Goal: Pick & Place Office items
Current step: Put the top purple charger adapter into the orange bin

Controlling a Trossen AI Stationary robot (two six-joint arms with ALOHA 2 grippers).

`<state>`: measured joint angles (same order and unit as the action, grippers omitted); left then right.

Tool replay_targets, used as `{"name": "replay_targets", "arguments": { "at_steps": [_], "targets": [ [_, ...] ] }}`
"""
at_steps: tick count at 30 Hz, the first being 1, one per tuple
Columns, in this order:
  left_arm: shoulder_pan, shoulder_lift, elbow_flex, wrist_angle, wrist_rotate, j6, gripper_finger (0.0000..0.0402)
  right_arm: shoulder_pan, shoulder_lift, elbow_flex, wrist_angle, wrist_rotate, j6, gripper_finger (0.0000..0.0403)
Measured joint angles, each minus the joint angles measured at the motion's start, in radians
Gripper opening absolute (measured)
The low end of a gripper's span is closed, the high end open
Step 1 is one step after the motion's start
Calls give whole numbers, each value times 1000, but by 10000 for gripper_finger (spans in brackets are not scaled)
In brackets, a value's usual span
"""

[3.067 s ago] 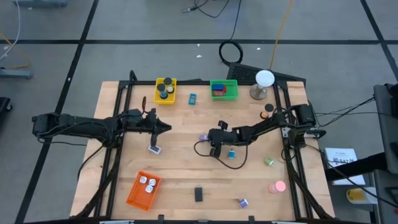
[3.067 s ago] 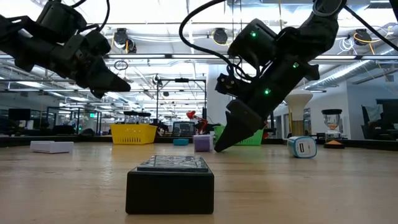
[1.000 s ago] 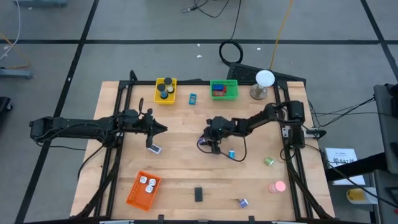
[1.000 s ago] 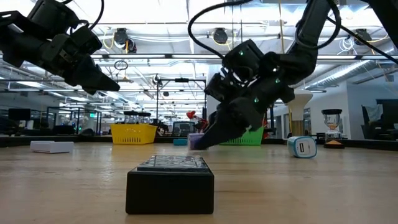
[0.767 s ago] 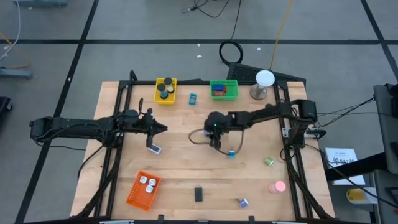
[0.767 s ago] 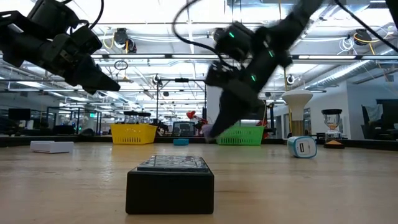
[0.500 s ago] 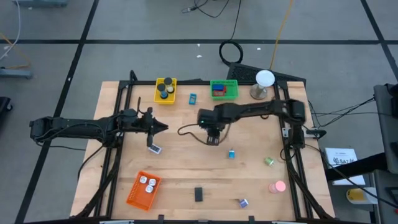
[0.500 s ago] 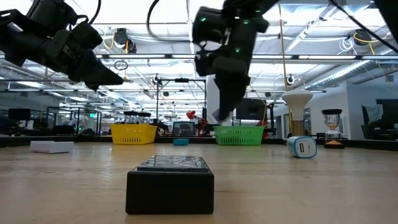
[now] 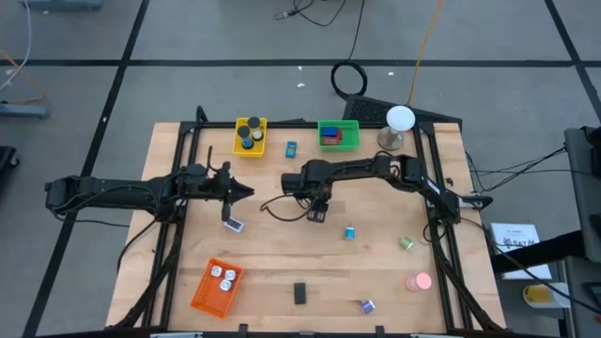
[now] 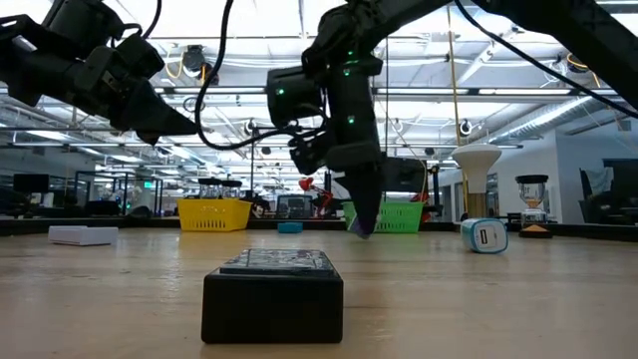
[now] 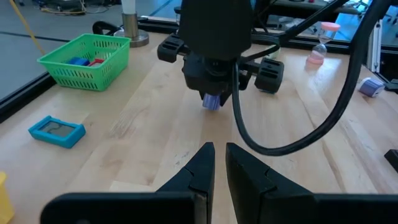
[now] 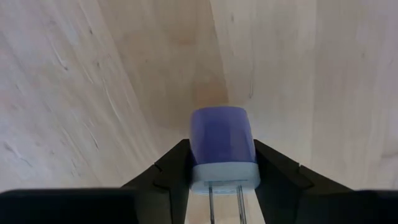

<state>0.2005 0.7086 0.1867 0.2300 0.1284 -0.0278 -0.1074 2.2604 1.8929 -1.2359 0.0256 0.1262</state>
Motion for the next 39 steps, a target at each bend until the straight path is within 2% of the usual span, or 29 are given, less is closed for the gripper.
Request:
{"name": "replay_targets", "arguments": {
  "at_steps": [9,16,25,31,34,39],
  "targets": [
    [0,0,0,0,-1,-1,42,-3,0,-5,13,-1,0,140],
    [0,0,0,-1,-1,-3,42,-2,0,-5,44,2,0,171],
    [0,0,0,-1,-1,-3,42,-2,-1,-6,71,56,-20,204],
    [0,0,0,-1,-2,-12,42,4,-84,-14,80,57,-25,207],
    [0,0,0,-1,-5,-19,42,25,-171,-85,148,85,-42,199],
    [-16,32,0,21,-28,-19,42,50,-353,-355,405,105,-43,170]
  ]
}}
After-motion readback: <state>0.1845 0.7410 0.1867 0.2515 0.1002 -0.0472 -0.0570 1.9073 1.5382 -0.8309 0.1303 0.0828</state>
